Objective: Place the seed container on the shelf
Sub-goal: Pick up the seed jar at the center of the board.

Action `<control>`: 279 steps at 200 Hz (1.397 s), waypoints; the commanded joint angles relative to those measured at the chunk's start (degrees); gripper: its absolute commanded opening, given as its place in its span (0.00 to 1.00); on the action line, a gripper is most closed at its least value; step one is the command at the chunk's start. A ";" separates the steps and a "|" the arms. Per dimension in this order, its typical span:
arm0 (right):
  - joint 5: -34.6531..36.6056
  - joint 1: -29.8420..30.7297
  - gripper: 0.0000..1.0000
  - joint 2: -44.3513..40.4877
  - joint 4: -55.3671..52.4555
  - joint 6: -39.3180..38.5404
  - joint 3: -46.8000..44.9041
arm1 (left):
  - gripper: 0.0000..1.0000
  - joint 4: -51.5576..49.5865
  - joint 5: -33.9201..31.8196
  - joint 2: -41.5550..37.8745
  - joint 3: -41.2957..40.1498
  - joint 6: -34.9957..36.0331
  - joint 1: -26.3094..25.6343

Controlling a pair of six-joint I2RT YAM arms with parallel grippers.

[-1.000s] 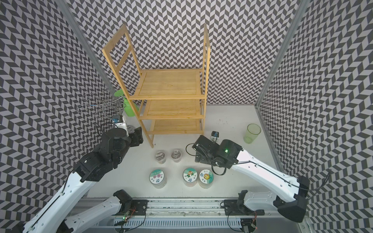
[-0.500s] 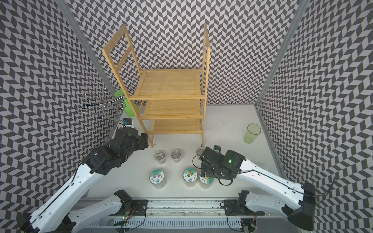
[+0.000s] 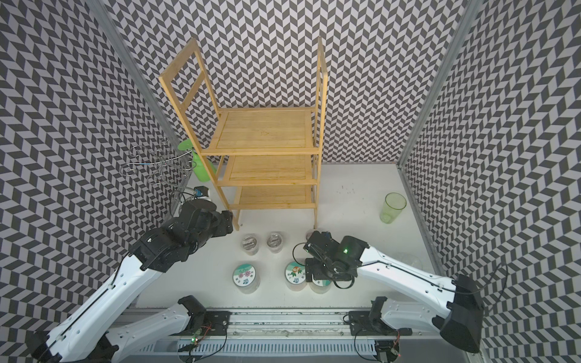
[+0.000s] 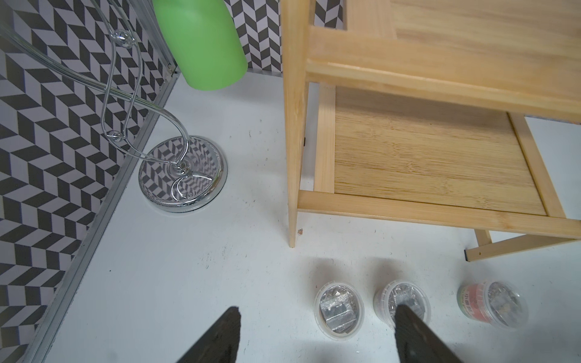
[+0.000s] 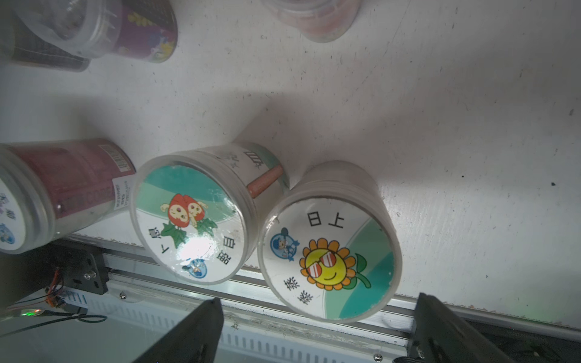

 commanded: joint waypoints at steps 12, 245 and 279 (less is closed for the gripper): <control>-1.06 0.09 0.99 1.72 2.91 -1.80 -1.14 | 0.78 0.20 0.53 0.30 1.34 1.04 -0.29; 3.44 -1.38 0.93 9.45 1.46 -7.08 -0.90 | 0.79 2.91 -0.61 0.59 0.63 3.63 -0.20; 2.96 -1.36 0.92 9.28 0.93 -6.58 -1.32 | 0.79 3.30 -0.52 0.80 0.54 4.14 -0.20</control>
